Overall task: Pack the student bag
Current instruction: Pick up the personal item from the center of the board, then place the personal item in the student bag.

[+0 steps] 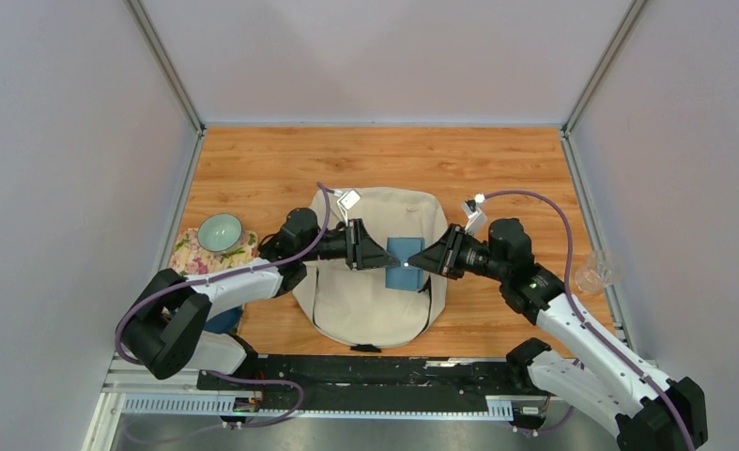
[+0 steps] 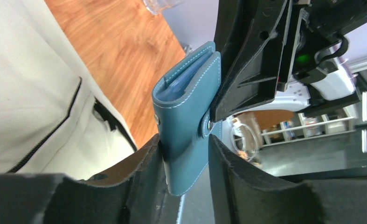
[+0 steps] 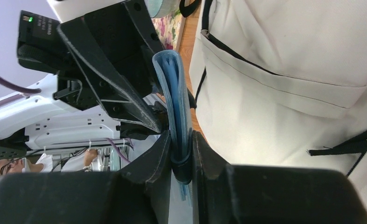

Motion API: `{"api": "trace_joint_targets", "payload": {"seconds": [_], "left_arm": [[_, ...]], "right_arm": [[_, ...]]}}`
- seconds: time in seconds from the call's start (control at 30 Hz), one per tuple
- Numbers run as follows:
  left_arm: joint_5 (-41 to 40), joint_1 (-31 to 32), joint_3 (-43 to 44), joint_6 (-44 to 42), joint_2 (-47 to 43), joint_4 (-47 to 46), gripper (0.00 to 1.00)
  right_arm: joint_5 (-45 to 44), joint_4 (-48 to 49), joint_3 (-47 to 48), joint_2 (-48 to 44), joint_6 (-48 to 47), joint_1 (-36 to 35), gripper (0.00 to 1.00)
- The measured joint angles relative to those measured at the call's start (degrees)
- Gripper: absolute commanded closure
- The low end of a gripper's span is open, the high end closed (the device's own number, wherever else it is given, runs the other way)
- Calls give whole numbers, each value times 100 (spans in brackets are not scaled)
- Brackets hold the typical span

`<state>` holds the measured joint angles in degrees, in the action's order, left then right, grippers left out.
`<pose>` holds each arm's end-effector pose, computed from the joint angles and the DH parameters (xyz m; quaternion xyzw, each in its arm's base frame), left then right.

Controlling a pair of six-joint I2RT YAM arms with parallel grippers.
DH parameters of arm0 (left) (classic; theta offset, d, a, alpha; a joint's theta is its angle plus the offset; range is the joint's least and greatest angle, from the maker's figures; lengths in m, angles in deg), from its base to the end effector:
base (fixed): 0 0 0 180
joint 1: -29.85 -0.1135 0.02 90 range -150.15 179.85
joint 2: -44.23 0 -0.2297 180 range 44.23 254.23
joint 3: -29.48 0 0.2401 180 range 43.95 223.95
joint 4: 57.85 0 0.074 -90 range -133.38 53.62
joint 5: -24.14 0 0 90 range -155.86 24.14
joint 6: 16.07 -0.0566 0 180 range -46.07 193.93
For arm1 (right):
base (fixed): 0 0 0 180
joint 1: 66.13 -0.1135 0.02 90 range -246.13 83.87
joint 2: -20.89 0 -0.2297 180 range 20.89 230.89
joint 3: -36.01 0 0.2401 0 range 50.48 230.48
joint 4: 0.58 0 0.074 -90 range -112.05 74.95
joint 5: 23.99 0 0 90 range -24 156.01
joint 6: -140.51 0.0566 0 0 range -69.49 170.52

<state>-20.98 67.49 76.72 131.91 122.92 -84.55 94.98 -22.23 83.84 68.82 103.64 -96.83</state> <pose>0.2080 -0.2109 0.2040 0.1344 0.7150 -0.6524 0.2123 0.1760 0.1364 0.2378 0.0182 0.8135 0.5169 0.2659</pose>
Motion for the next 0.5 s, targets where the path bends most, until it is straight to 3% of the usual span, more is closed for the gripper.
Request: {"api": "trace_joint_targets", "payload": {"seconds": [0.2,0.5], "left_arm": [[-380,11,238,-772,-411,1154,23],[-1989,11,1106,-2380,-848,3670,21]], "right_arm": [[-420,-476,0,-118,-61,-4,100],[-1104,-1080,-55,-868,-48,-4,100]]}}
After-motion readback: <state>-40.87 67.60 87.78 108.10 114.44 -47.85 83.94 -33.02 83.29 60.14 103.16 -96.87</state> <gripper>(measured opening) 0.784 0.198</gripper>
